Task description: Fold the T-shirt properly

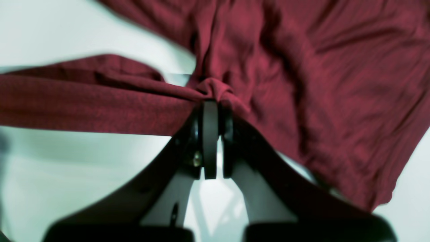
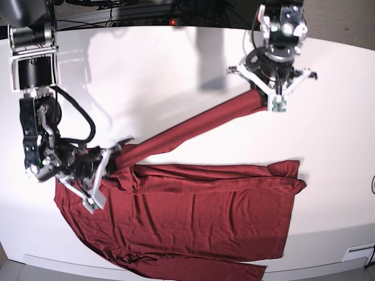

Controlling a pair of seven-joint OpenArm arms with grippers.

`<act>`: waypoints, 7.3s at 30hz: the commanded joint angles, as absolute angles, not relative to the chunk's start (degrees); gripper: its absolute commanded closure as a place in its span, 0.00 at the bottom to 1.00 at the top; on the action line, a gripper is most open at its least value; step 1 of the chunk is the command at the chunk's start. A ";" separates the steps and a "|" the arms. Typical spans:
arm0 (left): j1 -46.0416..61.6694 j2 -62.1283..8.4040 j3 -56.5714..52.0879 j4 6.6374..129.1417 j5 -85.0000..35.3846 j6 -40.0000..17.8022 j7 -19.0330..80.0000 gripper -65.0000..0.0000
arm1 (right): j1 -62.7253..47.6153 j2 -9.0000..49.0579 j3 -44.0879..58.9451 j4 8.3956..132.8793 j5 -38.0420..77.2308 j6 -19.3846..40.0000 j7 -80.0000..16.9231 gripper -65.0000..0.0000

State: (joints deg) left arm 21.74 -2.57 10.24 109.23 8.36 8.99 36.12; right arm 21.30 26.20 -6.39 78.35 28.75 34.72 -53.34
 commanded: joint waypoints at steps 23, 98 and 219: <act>-3.27 -13.69 10.17 108.55 1.76 7.20 34.46 1.00 | 33.56 25.19 -5.91 79.09 18.85 33.56 -46.33 1.00; -38.70 -13.39 18.87 59.16 -6.09 -3.03 22.65 1.00 | 43.92 20.49 -5.91 49.15 2.28 31.27 -32.86 1.00; -38.70 -13.37 18.87 59.16 -8.03 -3.05 26.11 1.00 | 39.77 13.65 -28.32 53.21 -7.75 39.35 -32.95 0.54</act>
